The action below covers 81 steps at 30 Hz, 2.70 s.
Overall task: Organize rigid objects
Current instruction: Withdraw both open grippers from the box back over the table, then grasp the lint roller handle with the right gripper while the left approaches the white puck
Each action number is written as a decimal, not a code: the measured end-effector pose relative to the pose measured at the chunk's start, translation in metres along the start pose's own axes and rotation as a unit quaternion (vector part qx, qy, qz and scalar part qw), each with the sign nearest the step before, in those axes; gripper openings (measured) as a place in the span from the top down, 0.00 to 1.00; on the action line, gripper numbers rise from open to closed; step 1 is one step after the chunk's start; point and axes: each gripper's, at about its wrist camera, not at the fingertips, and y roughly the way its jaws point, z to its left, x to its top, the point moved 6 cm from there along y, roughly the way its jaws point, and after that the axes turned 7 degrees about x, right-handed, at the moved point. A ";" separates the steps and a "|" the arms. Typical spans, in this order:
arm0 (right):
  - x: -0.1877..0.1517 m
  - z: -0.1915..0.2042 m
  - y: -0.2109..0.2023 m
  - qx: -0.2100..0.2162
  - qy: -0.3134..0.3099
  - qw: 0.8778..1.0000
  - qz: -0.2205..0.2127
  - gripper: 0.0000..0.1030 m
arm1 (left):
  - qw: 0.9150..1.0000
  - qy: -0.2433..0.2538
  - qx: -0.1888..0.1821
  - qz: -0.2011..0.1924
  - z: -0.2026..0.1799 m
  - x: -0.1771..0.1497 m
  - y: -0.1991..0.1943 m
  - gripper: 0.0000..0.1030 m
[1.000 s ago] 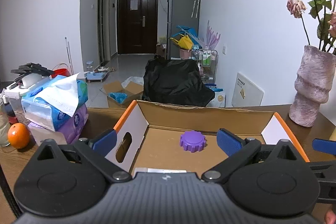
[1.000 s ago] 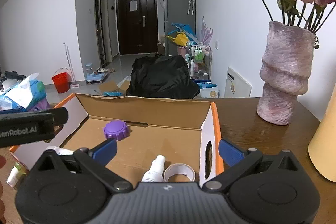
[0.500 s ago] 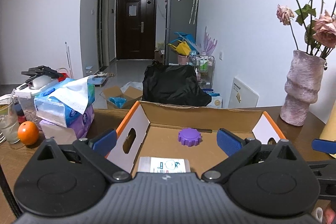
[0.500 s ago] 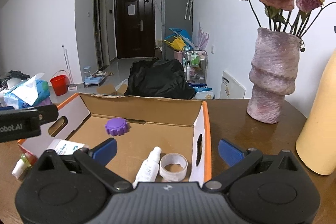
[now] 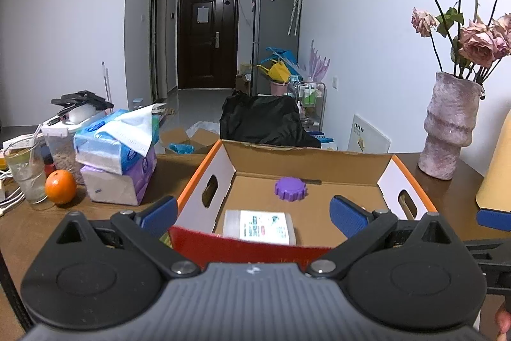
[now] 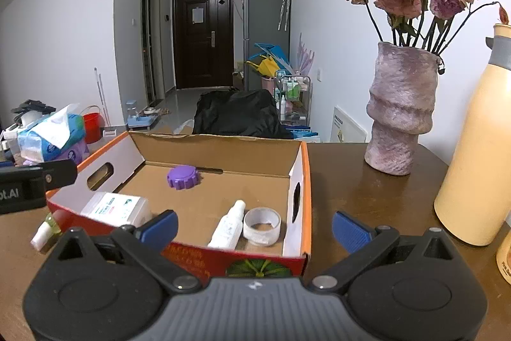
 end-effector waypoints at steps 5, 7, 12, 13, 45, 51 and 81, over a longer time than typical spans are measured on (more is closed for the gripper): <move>-0.010 0.004 -0.015 0.000 -0.001 1.000 0.003 0.00 | 1.000 0.002 0.002 0.006 0.005 -0.010 -0.014 0.00; -0.014 0.005 -0.021 -0.001 -0.001 1.000 0.004 0.00 | 1.000 0.003 0.003 0.008 0.007 -0.015 -0.019 0.00; -0.025 0.007 -0.034 -0.003 -0.001 1.000 0.010 0.00 | 1.000 0.004 0.005 0.011 0.013 -0.025 -0.033 0.00; -0.027 0.007 -0.036 -0.004 -0.001 1.000 0.010 0.00 | 1.000 0.004 0.005 0.011 0.014 -0.026 -0.036 0.00; -0.125 0.022 -0.113 -0.027 -0.011 0.998 0.059 0.00 | 0.998 0.029 -0.001 0.057 0.030 -0.113 -0.110 0.00; -0.137 0.021 -0.120 -0.041 -0.008 0.997 0.072 0.00 | 0.997 0.040 -0.001 0.067 0.030 -0.127 -0.115 0.00; -0.160 -0.021 -0.110 -0.007 0.021 0.994 0.111 0.32 | 0.996 0.031 0.010 0.089 0.035 -0.135 -0.105 0.00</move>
